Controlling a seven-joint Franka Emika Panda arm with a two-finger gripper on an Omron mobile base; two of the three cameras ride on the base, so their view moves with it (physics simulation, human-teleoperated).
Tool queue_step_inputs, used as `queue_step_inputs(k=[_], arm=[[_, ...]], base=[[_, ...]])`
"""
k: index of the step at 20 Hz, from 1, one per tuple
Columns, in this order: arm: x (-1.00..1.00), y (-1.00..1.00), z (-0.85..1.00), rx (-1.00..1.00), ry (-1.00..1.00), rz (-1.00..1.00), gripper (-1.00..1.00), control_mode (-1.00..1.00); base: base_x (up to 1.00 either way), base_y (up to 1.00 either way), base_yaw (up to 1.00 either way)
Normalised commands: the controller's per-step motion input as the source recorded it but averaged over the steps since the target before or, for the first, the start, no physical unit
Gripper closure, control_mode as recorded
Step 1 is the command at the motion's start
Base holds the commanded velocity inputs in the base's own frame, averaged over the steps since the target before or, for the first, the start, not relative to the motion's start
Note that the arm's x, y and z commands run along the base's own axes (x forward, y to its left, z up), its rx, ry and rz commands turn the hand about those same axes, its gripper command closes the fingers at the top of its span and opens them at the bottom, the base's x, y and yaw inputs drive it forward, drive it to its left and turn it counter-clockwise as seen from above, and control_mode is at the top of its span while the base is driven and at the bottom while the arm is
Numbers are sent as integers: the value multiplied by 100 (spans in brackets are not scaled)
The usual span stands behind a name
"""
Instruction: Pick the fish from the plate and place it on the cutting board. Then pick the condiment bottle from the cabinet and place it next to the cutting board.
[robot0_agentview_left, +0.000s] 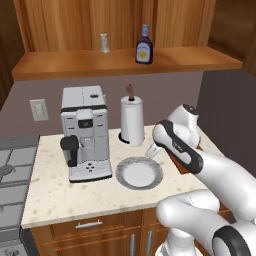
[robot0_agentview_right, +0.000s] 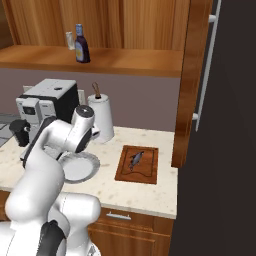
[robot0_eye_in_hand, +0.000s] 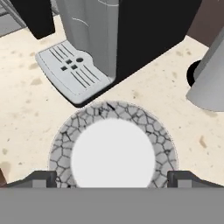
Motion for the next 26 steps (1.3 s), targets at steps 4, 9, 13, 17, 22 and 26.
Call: queue_step_inputs(k=[4, 9, 13, 17, 22, 26], arm=[[-5, 31, 25, 0, 0, 16, -100, -100], [-5, 27, 27, 0, -1, 15, -100, -100], [-7, 26, 28, 0, -2, 14, -100, -100], [-8, 25, 29, 0, -6, 12, -100, -100], [-9, 20, 24, 4, -10, 11, -100, -100], [-12, 16, 14, 8, -13, 10, -100, -100]], base=[[0, 0, 0], [0, 0, 0], [0, 0, 0], [0, 0, 0], [0, 0, 0], [0, 0, 0]])
